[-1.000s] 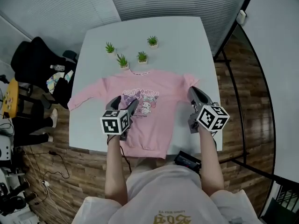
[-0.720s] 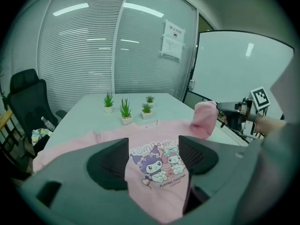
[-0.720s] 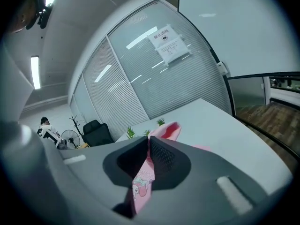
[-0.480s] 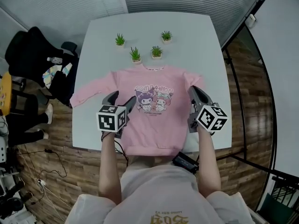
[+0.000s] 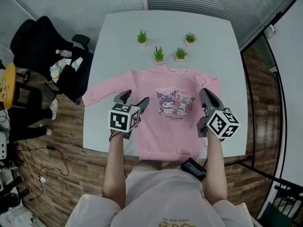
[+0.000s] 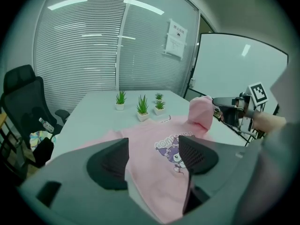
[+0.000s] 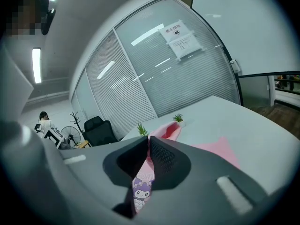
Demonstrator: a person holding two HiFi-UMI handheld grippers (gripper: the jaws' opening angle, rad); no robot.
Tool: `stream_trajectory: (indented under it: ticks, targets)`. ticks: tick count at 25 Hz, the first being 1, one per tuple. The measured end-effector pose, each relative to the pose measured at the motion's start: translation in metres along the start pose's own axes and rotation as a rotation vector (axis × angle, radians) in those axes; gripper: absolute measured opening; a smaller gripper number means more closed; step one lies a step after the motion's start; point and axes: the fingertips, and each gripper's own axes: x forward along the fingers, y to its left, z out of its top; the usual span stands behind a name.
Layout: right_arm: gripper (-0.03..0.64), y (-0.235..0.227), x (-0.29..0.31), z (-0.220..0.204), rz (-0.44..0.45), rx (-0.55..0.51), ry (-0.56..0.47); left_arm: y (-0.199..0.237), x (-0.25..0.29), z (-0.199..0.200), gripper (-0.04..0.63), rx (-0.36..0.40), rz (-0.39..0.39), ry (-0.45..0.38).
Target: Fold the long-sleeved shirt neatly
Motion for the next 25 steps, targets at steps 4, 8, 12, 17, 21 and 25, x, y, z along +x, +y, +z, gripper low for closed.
stream_trajectory:
  ticks: [4,8,12,17,21,25]
  targets:
    - [0.031,0.022,0.020,-0.007,0.007,-0.004,0.012,0.015,0.000,-0.002,0.342,-0.008,-0.013,0.001]
    - [0.031,0.038,0.039,-0.013,0.017,-0.027,0.034,0.022,0.006,-0.003,0.342,-0.021,-0.032,-0.003]
    - [0.031,0.058,0.058,-0.015,0.039,-0.025,0.029,0.032,0.008,-0.002,0.342,-0.032,-0.043,-0.010]
    - [0.031,0.074,0.078,-0.018,0.052,-0.049,0.025,0.041,0.015,-0.009,0.342,-0.052,-0.049,-0.002]
    - [0.031,0.077,0.102,-0.030,0.047,-0.076,0.048,0.055,0.022,-0.013,0.341,-0.068,-0.049,0.003]
    - [0.031,0.080,0.125,-0.054,0.047,-0.084,0.079,0.068,0.034,-0.023,0.341,-0.082,-0.050,0.019]
